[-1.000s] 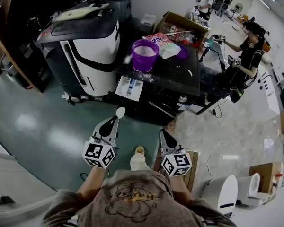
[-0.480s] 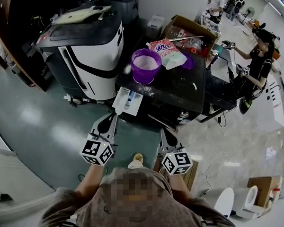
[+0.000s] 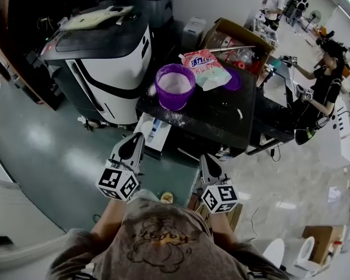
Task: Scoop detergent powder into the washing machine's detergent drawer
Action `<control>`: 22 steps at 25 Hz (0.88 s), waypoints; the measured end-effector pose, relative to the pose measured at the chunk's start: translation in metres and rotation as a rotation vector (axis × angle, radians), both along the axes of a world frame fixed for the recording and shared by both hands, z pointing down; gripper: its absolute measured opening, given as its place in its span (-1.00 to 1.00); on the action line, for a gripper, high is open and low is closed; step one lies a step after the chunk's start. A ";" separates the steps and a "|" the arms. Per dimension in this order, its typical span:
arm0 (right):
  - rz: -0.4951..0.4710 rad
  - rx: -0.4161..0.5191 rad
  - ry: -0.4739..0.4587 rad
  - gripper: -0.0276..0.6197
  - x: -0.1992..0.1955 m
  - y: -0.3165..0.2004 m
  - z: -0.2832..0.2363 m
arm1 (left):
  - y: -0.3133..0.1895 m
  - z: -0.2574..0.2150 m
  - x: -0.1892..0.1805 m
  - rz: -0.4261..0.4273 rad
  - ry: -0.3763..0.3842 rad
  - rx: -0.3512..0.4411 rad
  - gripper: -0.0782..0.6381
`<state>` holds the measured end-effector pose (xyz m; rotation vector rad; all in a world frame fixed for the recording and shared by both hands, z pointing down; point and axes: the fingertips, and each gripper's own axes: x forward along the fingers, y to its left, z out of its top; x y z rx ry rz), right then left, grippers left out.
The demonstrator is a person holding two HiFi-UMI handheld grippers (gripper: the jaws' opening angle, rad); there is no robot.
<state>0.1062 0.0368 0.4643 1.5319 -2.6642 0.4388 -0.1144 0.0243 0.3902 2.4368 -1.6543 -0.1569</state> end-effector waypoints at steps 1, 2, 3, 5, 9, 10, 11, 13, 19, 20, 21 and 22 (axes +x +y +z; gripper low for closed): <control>0.000 -0.002 -0.003 -0.91 0.001 -0.003 0.001 | -0.003 0.000 0.002 0.002 -0.002 -0.001 -0.72; -0.002 -0.004 -0.005 -0.91 0.001 -0.006 0.002 | -0.006 -0.001 0.003 0.005 -0.005 -0.001 -0.72; -0.004 -0.005 -0.006 -0.91 0.001 -0.008 0.002 | -0.009 -0.001 0.003 0.006 -0.007 0.000 -0.72; -0.005 -0.007 -0.010 -0.91 0.000 -0.014 0.003 | -0.016 -0.003 0.003 0.007 -0.011 0.003 -0.72; 0.009 -0.004 -0.014 -0.91 0.001 -0.028 0.002 | -0.034 -0.007 0.001 0.014 -0.014 0.012 -0.72; 0.014 -0.002 -0.013 -0.91 0.001 -0.033 0.002 | -0.039 -0.008 0.000 0.017 -0.013 0.015 -0.72; 0.019 0.000 -0.013 -0.91 0.001 -0.037 0.002 | -0.044 -0.009 -0.001 0.020 -0.009 0.017 -0.72; 0.032 0.003 -0.014 -0.91 0.000 -0.047 0.002 | -0.056 -0.010 -0.003 0.028 -0.005 0.022 -0.72; 0.060 0.012 -0.010 -0.91 -0.009 -0.077 -0.004 | -0.094 -0.016 -0.010 0.067 -0.010 0.036 -0.72; 0.065 0.012 -0.008 -0.91 -0.009 -0.082 -0.004 | -0.101 -0.017 -0.010 0.073 -0.008 0.039 -0.72; 0.071 0.013 -0.006 -0.91 -0.010 -0.087 -0.005 | -0.108 -0.018 -0.010 0.079 -0.006 0.042 -0.72; 0.077 0.014 -0.006 -0.91 -0.011 -0.092 -0.006 | -0.115 -0.018 -0.011 0.087 -0.005 0.043 -0.72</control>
